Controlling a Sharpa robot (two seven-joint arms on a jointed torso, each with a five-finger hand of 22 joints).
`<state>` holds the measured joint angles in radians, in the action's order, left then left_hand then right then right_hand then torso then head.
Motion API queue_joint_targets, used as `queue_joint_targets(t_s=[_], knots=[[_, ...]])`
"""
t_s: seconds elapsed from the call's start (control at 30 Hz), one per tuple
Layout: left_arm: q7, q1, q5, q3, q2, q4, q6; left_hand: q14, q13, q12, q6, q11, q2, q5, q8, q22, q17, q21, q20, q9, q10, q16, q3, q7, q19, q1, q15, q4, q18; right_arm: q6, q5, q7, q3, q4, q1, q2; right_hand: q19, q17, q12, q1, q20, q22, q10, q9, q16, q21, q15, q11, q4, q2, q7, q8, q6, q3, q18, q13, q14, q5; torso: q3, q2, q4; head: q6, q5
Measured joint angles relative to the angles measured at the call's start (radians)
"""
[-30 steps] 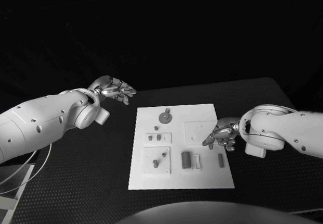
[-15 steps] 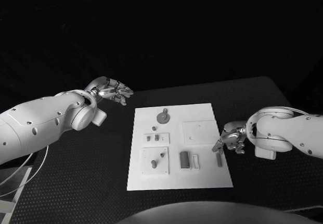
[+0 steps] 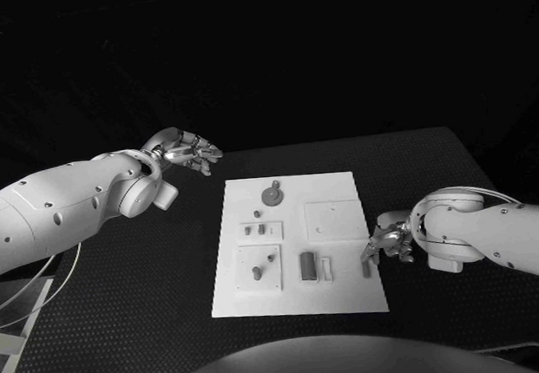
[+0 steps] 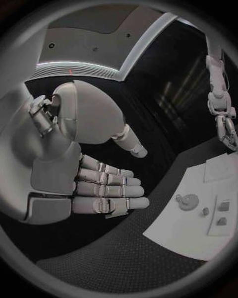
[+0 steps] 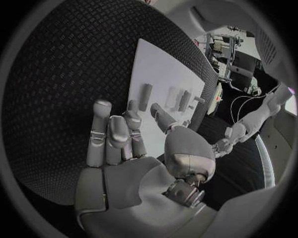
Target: Assemble the parts on the task board
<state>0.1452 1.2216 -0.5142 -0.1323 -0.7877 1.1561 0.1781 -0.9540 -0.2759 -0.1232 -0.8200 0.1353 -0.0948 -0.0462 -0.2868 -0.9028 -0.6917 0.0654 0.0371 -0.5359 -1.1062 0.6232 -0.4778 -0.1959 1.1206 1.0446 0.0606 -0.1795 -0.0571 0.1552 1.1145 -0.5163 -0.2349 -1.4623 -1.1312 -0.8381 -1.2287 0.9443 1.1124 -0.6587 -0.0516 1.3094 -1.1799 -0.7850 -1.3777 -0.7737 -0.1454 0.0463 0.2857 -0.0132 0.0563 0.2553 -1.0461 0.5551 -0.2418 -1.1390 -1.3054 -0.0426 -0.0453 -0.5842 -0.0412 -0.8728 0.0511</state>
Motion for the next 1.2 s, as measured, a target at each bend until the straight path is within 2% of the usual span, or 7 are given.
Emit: queue_joint_targets(t_s=[0.1, 0.23, 0.7, 0.77, 0.87, 1.17, 1.2], knots=[[0.0, 0.0, 0.0, 0.0, 0.0, 0.0, 0.0, 0.0, 0.0, 0.0, 0.0, 0.0, 0.0, 0.0, 0.0, 0.0, 0.0, 0.0, 0.0, 0.0, 0.0, 0.0, 0.0, 0.0, 0.0, 0.0, 0.0, 0.0, 0.0, 0.001, 0.008, -0.002, 0.0, 0.005, 0.008, 0.004, 0.0, -0.001, 0.0, 0.0, 0.0, 0.0, 0.0, -0.002, 0.0, 0.0, 0.0, 0.0, -0.002, 0.0, -0.003, 0.0, -0.003, -0.002, 0.0, 0.001, 0.0, 0.0, 0.0006, 0.0, -0.0002, 0.0, 0.002], [0.0, 0.0, 0.0, 0.0, -0.001, 0.0, 0.0, 0.0, 0.0, 0.0, 0.0, 0.0, 0.0, 0.0, 0.0, 0.0, 0.0, 0.0, 0.0, 0.0, 0.0, 0.0, 0.0, 0.0, 0.0, 0.0, 0.0, 0.0, 0.0, 0.002, 0.016, -0.003, 0.001, 0.009, 0.015, 0.012, 0.0, -0.001, 0.0, 0.0, 0.0, 0.0, -0.001, -0.003, 0.0, 0.0, 0.0, -0.001, -0.002, 0.0, 0.006, 0.005, -0.018, -0.002, 0.0, 0.001, 0.0, 0.0, 0.0012, 0.0, -0.0006, 0.0, 0.004], [0.0, 0.0, 0.0, 0.0, -0.001, 0.0, 0.0, -0.003, 0.0, 0.0, 0.0, 0.0, 0.0, 0.0, 0.0, 0.0, -0.001, 0.0, 0.0, 0.0, 0.0, 0.0, 0.0, 0.0, 0.0, 0.0, 0.003, 0.0, 0.0, 0.002, 0.045, -0.001, 0.007, 0.008, 0.031, 0.047, 0.001, -0.002, 0.0, -0.006, 0.002, 0.0, -0.002, -0.005, -0.004, 0.0, -0.002, -0.002, -0.002, 0.005, 0.003, 0.008, -0.025, -0.007, -0.002, 0.001, 0.002, 0.0, 0.0012, 0.0, -0.0008, 0.0, 0.008], [0.0, 0.0, 0.0, 0.0, -0.001, 0.0, 0.0, -0.003, 0.0, 0.0, 0.0, 0.0, 0.0, 0.0, 0.0, 0.0, -0.001, 0.0, 0.0, 0.0, 0.0, 0.0, 0.0, 0.0, 0.0, 0.0, 0.003, 0.0, 0.0, 0.002, 0.054, -0.001, 0.008, 0.009, 0.033, 0.049, 0.001, -0.002, 0.0, -0.014, 0.002, 0.0, -0.002, -0.006, -0.005, 0.0, -0.002, -0.002, -0.002, -0.003, 0.003, 0.008, -0.026, -0.007, -0.002, 0.001, 0.002, 0.0, 0.0012, 0.0, -0.0007, 0.0, 0.009], [0.0, 0.0, 0.0, 0.0, -0.003, 0.0, 0.0, -0.003, 0.001, 0.0, 0.0, 0.0, 0.0, 0.0, 0.0, 0.001, -0.001, 0.0, 0.0, 0.0, 0.0, 0.0, 0.0, 0.0, 0.0, 0.0, 0.003, 0.0, 0.0, 0.004, 0.075, -0.001, 0.01, 0.007, 0.036, 0.053, 0.001, -0.004, 0.0, -0.038, 0.002, 0.0, -0.002, -0.008, -0.005, -0.001, -0.002, -0.002, -0.001, -0.002, 0.003, 0.008, -0.028, -0.007, -0.002, 0.002, 0.002, 0.0, 0.0012, 0.0, -0.0007, 0.0, 0.009], [0.0, 0.0, 0.0, 0.0, -0.007, 0.001, 0.0, -0.003, 0.001, 0.0, 0.0, 0.0, 0.0, 0.0, 0.0, 0.001, -0.002, 0.0, 0.0, 0.0, 0.0, 0.0, 0.0, 0.0, 0.0, 0.0, 0.003, 0.0, 0.0, 0.011, 0.199, -0.003, 0.013, 0.008, 0.048, 0.084, 0.006, -0.01, 0.0, -0.157, -0.002, 0.0, -0.003, -0.017, -0.005, -0.005, -0.002, -0.003, 0.008, -0.031, 0.0, 0.011, -0.028, -0.008, -0.002, 0.003, 0.002, 0.0, 0.0024, 0.0, 0.001, 0.0, 0.01], [0.0, 0.0, 0.0, 0.0, -0.007, 0.001, 0.0, -0.003, 0.001, 0.0, 0.0, 0.0, 0.0, 0.0, 0.0, 0.001, -0.002, 0.0, 0.0, 0.0, 0.0, 0.0, 0.0, 0.0, 0.0, 0.0, 0.003, 0.0, 0.0, 0.011, 0.212, -0.003, 0.013, 0.01, 0.05, 0.09, 0.006, -0.01, 0.0, -0.159, -0.002, 0.0, -0.003, -0.017, -0.005, -0.005, -0.002, -0.003, 0.008, -0.033, -0.002, 0.04, -0.03, -0.008, -0.001, 0.003, 0.002, 0.0, 0.0028, 0.0, 0.0012, 0.0, 0.01]])
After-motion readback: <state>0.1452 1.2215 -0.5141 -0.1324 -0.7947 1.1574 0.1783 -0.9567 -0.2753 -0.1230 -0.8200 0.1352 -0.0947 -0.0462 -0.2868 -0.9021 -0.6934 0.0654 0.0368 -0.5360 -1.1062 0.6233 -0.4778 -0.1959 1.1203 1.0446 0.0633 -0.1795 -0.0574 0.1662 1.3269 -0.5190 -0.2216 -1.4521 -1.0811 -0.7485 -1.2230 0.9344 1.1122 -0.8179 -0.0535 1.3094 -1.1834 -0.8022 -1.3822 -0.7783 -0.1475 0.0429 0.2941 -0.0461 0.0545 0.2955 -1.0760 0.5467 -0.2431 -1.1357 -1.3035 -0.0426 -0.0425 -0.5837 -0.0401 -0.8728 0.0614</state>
